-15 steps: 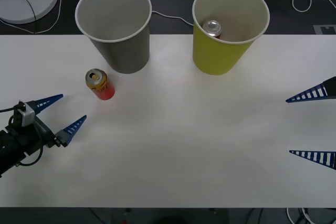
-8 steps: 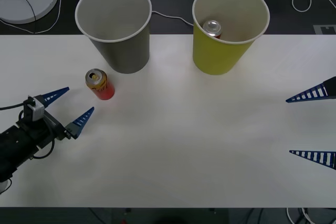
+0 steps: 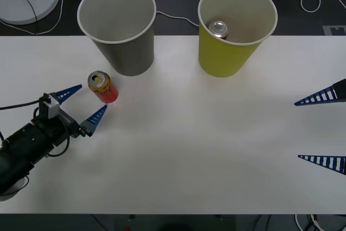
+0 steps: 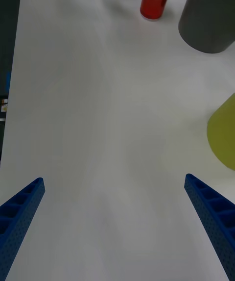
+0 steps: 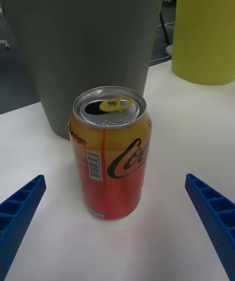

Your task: Put the can into the green bin and the plastic bottle into the gray bin

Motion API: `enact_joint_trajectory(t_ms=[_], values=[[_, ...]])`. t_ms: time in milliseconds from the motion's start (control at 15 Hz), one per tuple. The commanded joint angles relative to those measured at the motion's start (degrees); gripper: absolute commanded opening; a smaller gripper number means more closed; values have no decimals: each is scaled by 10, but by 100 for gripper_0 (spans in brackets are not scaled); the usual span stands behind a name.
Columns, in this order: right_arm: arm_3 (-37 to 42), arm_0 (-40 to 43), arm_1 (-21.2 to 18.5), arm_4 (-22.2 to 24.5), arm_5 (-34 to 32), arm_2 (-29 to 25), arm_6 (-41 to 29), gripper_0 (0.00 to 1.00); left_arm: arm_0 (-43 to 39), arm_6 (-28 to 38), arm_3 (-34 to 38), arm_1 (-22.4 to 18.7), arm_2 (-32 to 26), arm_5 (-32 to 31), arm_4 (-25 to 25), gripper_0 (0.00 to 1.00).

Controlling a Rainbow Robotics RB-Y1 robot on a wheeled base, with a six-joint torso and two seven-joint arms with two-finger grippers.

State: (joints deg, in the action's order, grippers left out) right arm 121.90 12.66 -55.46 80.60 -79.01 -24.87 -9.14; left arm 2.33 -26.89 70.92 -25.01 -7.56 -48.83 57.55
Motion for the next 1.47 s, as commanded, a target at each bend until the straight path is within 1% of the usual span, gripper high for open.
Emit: enact_joint_trajectory(t_ms=[67,200,467,667,800,1000,1200,1267,1333,1400,1467], values=[[0,0,0,0,0,0,0,100,27,0,-29,10,1,1,8,100],[0,0,0,0,0,0,0,100,35,3,-32,15,0,4,17,100],[0,0,0,0,0,0,0,100,54,10,-47,40,0,17,41,100],[0,0,0,0,0,0,0,100,84,7,-81,44,1,16,43,100],[0,0,0,0,0,0,0,100,94,10,-90,44,0,17,49,100],[0,0,0,0,0,0,0,100,98,12,-90,48,0,22,54,100],[0,0,0,0,0,0,0,100,99,12,-90,64,0,32,55,100],[0,0,0,0,0,0,0,100,99,12,-90,66,0,32,55,78],[0,0,0,0,0,0,0,100,99,11,-90,66,0,32,55,49],[0,0,0,0,0,0,0,100,99,11,-90,66,-1,32,55,5],[0,0,0,0,0,0,0,100,99,10,-90,66,-1,32,55,0]])
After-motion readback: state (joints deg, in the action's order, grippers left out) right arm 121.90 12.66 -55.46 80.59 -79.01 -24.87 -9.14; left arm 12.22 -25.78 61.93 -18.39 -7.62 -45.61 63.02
